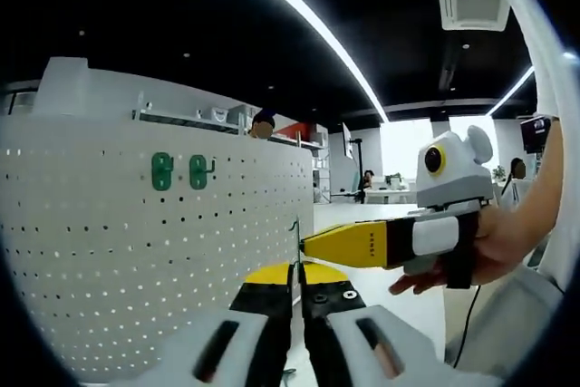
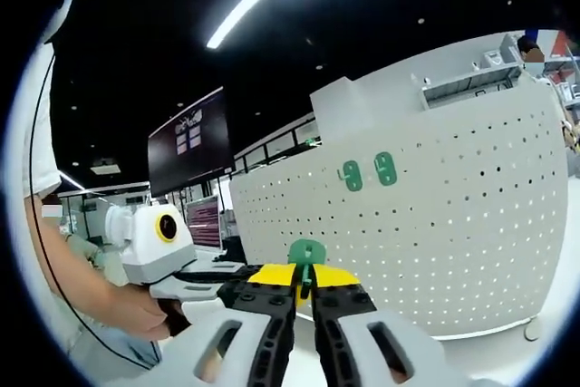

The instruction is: Insert the hook assembly into the mounting plate slot until the hook locks in place.

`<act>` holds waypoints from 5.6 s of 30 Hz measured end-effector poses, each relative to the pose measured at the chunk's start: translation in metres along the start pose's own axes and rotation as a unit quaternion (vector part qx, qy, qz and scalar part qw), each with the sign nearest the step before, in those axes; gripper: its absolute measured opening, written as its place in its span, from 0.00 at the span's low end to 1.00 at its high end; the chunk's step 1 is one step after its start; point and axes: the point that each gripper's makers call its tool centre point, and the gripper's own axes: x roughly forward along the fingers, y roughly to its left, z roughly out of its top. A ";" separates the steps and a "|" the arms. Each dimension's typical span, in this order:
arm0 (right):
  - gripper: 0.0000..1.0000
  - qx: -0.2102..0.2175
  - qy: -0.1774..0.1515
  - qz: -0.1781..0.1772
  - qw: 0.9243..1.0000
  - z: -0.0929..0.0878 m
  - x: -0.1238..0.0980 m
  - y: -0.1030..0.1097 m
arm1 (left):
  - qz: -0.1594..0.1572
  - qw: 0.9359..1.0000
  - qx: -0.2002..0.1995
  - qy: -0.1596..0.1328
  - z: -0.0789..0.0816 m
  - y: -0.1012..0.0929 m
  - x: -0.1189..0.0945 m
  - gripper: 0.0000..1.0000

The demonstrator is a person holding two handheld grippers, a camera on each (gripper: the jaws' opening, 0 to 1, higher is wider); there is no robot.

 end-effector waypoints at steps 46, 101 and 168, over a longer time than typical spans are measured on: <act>0.00 -0.010 -0.002 -0.008 1.000 0.002 0.000 0.003 | 0.017 0.999 -0.022 0.029 -0.015 0.005 0.000 0.39; 0.01 -0.091 0.012 -0.094 0.991 0.025 0.005 -0.042 | 0.071 0.996 -0.022 0.052 -0.028 0.020 -0.026 0.75; 0.02 -0.162 -0.026 -0.217 0.962 0.101 0.062 -0.127 | 0.194 0.980 -0.025 0.045 -0.057 0.046 -0.134 0.72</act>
